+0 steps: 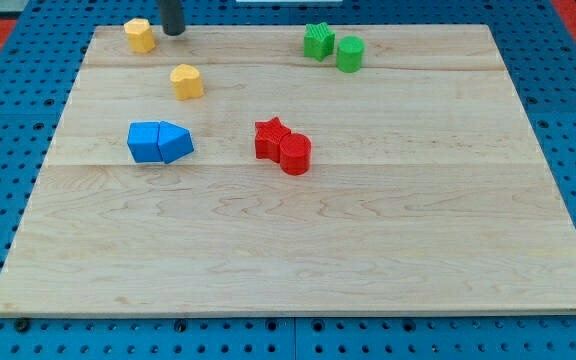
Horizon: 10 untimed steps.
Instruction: Group the green blocks and yellow blocks diagonally opposite to each other
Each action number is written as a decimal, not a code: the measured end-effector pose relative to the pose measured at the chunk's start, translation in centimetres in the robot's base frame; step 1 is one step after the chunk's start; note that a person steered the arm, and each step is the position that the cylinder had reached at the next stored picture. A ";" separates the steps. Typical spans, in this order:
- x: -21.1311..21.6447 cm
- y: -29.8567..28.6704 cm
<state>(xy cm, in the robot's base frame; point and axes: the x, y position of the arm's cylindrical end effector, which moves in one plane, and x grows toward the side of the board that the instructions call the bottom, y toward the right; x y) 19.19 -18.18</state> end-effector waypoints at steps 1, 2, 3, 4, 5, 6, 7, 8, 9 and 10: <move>0.2 -5.0; 3.9 -7.1; 1.6 -7.8; 4.2 -12.2; 8.2 -6.5; 9.1 4.2; 8.7 1.0; 4.9 8.4; 1.0 16.7; 0.8 24.8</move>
